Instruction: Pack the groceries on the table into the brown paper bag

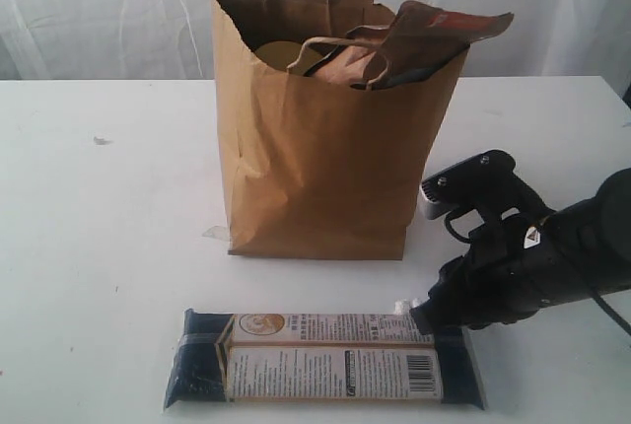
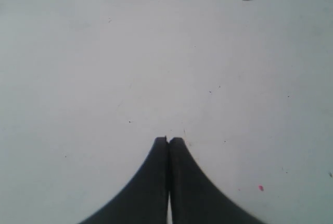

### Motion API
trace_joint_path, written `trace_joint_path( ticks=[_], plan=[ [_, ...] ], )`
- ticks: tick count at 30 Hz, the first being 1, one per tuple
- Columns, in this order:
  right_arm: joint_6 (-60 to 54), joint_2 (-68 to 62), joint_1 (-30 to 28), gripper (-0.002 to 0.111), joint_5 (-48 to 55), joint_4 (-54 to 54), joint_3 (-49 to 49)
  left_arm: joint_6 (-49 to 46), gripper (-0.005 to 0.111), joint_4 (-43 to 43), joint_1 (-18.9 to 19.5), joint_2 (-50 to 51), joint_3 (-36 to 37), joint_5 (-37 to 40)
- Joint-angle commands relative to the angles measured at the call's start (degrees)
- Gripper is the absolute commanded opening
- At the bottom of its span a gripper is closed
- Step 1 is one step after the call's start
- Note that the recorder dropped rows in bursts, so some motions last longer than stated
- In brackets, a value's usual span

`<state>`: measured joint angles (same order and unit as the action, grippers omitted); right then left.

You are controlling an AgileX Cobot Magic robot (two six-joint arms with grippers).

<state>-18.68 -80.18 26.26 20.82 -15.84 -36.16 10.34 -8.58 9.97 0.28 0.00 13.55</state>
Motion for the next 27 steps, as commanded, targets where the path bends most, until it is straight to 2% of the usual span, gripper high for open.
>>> trace_joint_path(
  ticks=[1,7,10,13,18,21,24,26,27],
  plan=[
    [-5.0,0.0,0.0,0.038,-0.3,-4.2,0.2,0.1,0.000,0.0,-0.4,-0.3,0.0,-0.3],
    [-5.7,0.0,0.0,0.050,0.8,-5.2,0.2,0.1,0.000,0.0,-0.4,-0.3,0.0,-0.3],
    [-5.7,-0.5,0.0,0.050,2.7,-5.6,0.2,0.1,0.000,0.0,-0.4,-0.3,0.0,-0.3],
    [-5.6,-2.2,0.0,0.040,3.5,-6.7,0.2,0.1,0.000,0.0,-0.4,-0.3,0.0,-0.3],
    [-5.6,-5.0,0.0,0.013,1.0,-6.7,-0.1,0.1,0.000,0.0,-0.4,-0.3,0.0,-0.3],
    [-5.6,-5.1,0.0,0.002,-0.1,-6.7,-0.8,0.1,0.000,0.0,-0.4,-0.3,0.0,-0.3],
    [-5.7,-5.1,0.0,0.003,-2.8,-6.7,-0.8,0.1,0.000,0.0,-0.4,-0.3,0.0,-0.3],
    [-5.8,-5.5,0.0,0.012,-4.2,-6.7,-0.8,0.1,0.000,0.0,-0.4,-0.3,0.0,-0.3],
    [-6.0,-6.2,0.0,0.021,-5.4,-6.7,-0.8,0.1,0.000,0.0,-0.4,-0.3,0.0,-0.3]
  ],
)
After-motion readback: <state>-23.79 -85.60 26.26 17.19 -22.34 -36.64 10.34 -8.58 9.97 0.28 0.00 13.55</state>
